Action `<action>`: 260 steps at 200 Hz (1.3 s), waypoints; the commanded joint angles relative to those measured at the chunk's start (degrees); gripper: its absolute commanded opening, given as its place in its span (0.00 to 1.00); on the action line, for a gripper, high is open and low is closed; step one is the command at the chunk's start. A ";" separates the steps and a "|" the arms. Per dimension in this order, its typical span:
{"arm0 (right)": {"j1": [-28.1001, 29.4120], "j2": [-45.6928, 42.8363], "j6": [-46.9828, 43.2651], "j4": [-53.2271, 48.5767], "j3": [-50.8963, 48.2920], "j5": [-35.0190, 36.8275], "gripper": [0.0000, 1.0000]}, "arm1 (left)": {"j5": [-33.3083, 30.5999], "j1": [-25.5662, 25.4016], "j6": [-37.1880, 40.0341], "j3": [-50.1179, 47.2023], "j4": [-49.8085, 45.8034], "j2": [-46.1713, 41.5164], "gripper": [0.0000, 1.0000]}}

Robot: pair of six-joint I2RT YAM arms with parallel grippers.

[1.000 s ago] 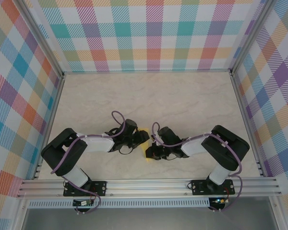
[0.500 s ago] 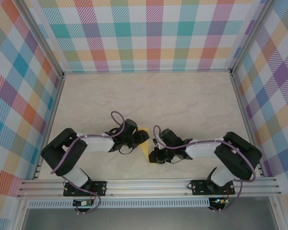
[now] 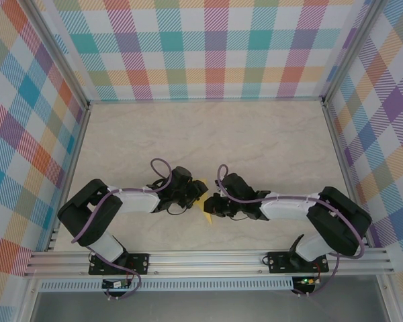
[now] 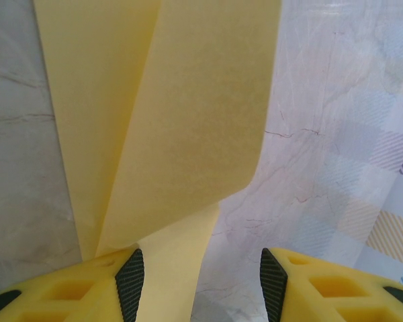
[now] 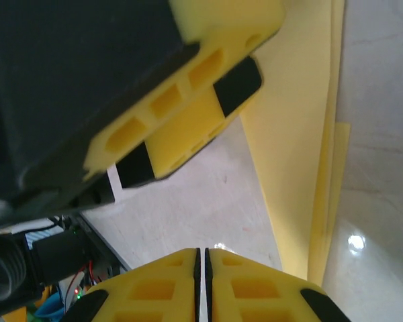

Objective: Fold a paper plane with a square sheet of paper (pick it up from the middle)
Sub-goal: Fold the wing for the fifth time at the center of the table.

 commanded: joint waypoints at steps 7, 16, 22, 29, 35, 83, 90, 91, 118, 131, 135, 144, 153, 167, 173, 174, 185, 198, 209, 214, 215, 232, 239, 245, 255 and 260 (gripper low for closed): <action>-0.94 3.94 3.33 4.44 2.29 1.50 0.12 | -0.98 0.22 -1.54 -1.84 -4.31 1.44 0.52; -1.23 5.40 4.25 5.67 2.13 0.91 0.12 | -1.07 0.22 -1.53 -1.84 -4.22 1.33 0.52; -1.33 6.45 4.89 7.28 1.68 0.36 0.12 | -1.06 0.22 -1.54 -1.84 -4.12 1.29 0.52; -1.43 7.73 5.35 9.08 1.42 -0.47 0.12 | -1.03 0.22 -1.44 -1.84 -3.97 1.19 0.52; -1.37 8.67 5.50 9.62 1.57 -1.13 0.12 | -1.07 0.25 -1.45 -1.84 -3.96 1.09 0.52; -1.42 12.81 4.98 5.38 -0.52 -0.95 0.08 | -2.03 0.22 0.99 -1.47 -5.36 -1.28 0.53; -1.37 13.27 4.90 4.41 -0.91 -1.34 0.07 | -2.28 0.22 1.95 -1.13 -5.98 -1.96 0.53; -1.40 13.31 4.89 4.30 -0.98 -1.40 0.07 | -2.34 0.22 2.10 -1.09 -6.07 -2.06 0.53; -1.76 12.66 3.01 1.81 -3.11 -1.40 0.05 | -3.72 0.40 6.59 1.10 -9.38 -5.60 0.55; -2.50 11.73 0.31 -0.66 -2.71 -2.12 0.05 | -3.97 0.64 8.72 1.86 -10.13 -7.55 0.56; -2.71 11.42 -0.53 -1.45 -2.58 -2.47 0.05 | -3.91 0.66 9.45 2.08 -10.23 -8.04 0.56; -3.21 10.84 -2.27 -2.90 -2.00 -3.42 0.05 | -3.71 0.84 10.95 2.64 -10.86 -9.08 0.56; -3.68 10.33 -3.37 -3.56 -1.61 -4.10 0.05 | -3.49 0.94 12.04 2.65 -10.53 -10.11 0.56; -4.32 9.87 -4.43 -4.32 -1.12 -4.87 0.05 | -3.02 0.93 13.30 2.08 -9.31 -11.36 0.56; -4.52 9.89 -4.80 -4.84 -0.77 -5.05 0.05 | -2.65 0.93 13.68 1.71 -8.57 -11.69 0.57; -4.56 9.91 -4.83 -4.90 -0.73 -5.10 0.05 | -2.56 0.97 13.81 1.65 -8.46 -11.67 0.57; -5.03 10.15 -5.22 -5.21 -0.17 -5.59 0.05 | -1.27 0.93 14.60 1.09 -6.47 -11.78 0.57; -5.34 10.43 -5.38 -4.96 0.03 -6.06 0.05 | 0.29 1.00 15.22 0.73 -4.46 -11.32 0.57; -5.39 10.71 -5.44 -4.95 0.27 -6.24 0.05 | 0.64 0.93 15.50 0.61 -3.40 -10.81 0.57; -5.45 10.78 -5.48 -4.97 0.36 -6.28 0.06 | 0.74 0.94 15.56 0.66 -3.30 -10.63 0.57; -5.47 10.84 -5.48 -4.96 0.36 -6.24 0.06 | 0.80 0.93 15.58 0.68 -3.28 -10.57 0.57; -5.48 11.20 -5.26 -5.01 0.46 -6.44 0.06 | 2.31 0.93 16.25 0.81 -1.69 -9.99 0.57; -5.48 11.30 -5.24 -4.82 0.50 -6.48 0.06 | 3.04 0.88 16.56 1.05 -1.21 -9.53 0.57; -5.48 11.49 -5.18 -4.86 0.55 -6.47 0.06 | 3.50 0.86 16.92 1.17 -1.00 -9.06 0.57; -5.47 11.58 -5.13 -4.69 0.54 -6.49 0.06 | 3.93 0.87 17.39 1.45 -0.88 -7.96 0.57; -5.48 11.66 -5.05 -4.63 0.56 -6.64 0.06 | 3.94 0.86 17.51 1.61 -0.69 -7.44 0.57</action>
